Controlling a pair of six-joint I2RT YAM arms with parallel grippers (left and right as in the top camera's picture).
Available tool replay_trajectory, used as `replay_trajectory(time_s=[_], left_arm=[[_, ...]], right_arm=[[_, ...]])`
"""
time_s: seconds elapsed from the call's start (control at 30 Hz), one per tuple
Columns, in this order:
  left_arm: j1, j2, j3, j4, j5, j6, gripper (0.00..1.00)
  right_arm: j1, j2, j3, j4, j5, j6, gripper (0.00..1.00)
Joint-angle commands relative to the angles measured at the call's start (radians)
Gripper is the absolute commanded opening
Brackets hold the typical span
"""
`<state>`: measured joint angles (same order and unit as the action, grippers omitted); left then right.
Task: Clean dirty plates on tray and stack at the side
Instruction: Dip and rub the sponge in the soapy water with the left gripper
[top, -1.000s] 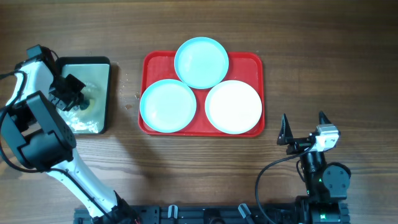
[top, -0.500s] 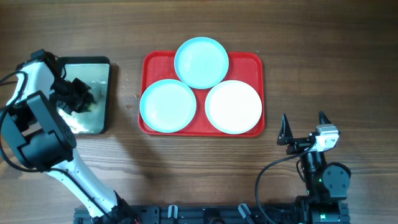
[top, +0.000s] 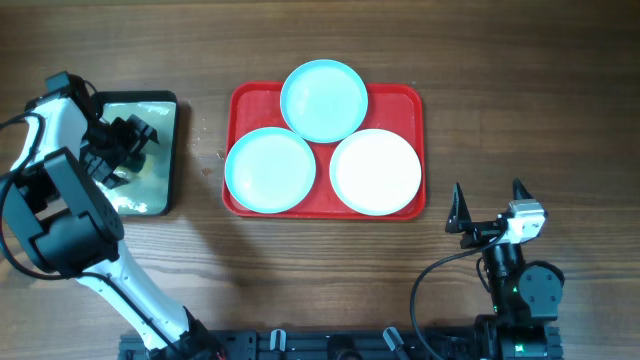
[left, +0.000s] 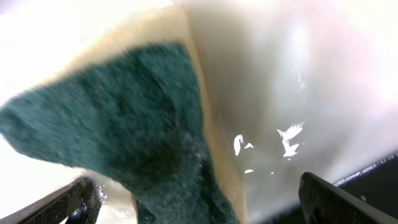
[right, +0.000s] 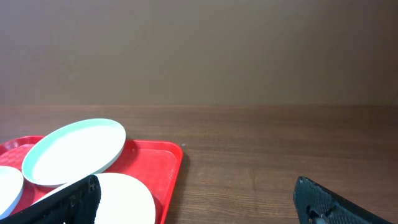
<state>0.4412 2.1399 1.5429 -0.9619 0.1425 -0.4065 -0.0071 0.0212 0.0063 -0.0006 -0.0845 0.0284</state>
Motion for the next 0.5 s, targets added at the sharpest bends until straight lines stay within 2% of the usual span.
replay_trajectory(time_s=[0.0, 0.03, 0.07, 0.1, 0.13, 0.23, 0.3, 0.47], left_arm=[[0.006, 0.050, -0.026, 0.029, -0.036, 0.005, 1.00], [0.006, 0.050, -0.026, 0.030, -0.036, 0.005, 1.00], [0.006, 0.050, -0.026, 0.030, -0.036, 0.005, 0.92], [0.006, 0.050, -0.026, 0.030, -0.036, 0.005, 0.76], [0.006, 0.050, -0.026, 0.029, -0.035, 0.005, 0.65], [0.006, 0.050, -0.026, 0.024, -0.035, 0.005, 0.25], [0.006, 0.050, -0.026, 0.022, -0.035, 0.005, 0.05], [0.007, 0.030, 0.006, -0.032, -0.036, 0.006, 0.04]], right_arm=[[0.003, -0.007, -0.001, 0.003, 0.010, 0.000, 1.00], [0.003, -0.007, -0.001, 0.003, 0.010, 0.000, 1.00], [0.003, -0.007, -0.001, 0.003, 0.010, 0.000, 1.00], [0.003, -0.007, -0.001, 0.003, 0.010, 0.000, 1.00], [0.003, -0.007, -0.001, 0.003, 0.010, 0.000, 1.00], [0.003, -0.007, -0.001, 0.003, 0.010, 0.000, 1.00], [0.003, -0.007, -0.001, 0.003, 0.010, 0.000, 1.00], [0.003, -0.007, -0.001, 0.003, 0.010, 0.000, 1.00]])
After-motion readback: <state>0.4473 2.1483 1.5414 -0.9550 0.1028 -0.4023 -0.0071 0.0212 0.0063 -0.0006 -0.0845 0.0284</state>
